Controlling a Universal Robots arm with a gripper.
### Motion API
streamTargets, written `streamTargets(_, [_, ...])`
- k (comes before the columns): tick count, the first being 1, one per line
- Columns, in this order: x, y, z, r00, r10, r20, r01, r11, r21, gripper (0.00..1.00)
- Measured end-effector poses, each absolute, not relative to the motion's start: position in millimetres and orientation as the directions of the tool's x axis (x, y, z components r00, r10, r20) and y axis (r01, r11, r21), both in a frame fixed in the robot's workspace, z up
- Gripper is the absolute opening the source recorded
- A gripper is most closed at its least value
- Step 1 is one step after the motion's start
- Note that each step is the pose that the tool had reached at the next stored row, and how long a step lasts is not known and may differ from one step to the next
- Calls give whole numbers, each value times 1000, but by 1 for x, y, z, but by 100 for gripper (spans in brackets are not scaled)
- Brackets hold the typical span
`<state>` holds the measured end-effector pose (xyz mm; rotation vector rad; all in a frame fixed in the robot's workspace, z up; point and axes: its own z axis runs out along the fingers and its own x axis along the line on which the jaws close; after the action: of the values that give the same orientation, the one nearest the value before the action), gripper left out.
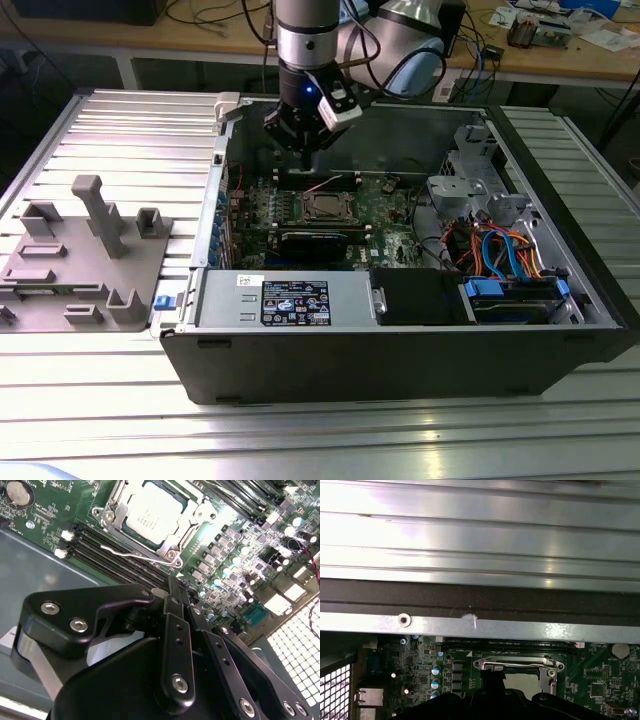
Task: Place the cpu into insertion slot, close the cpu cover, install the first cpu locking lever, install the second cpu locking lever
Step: 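Install the first cpu locking lever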
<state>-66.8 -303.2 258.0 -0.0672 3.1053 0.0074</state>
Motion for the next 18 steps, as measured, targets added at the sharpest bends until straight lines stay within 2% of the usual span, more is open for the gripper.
streamTargets(1, [-66,-303,258,-999,-43,-29,-43,999,4,11])
streamTargets(2, [-65,-303,258,-999,-43,-5,-43,999,5,11])
streamTargets(3, [-64,-303,258,-999,-43,-1,-43,999,5,11])
streamTargets(18, [-58,-303,254,-999,-43,0,-43,999,5,11])
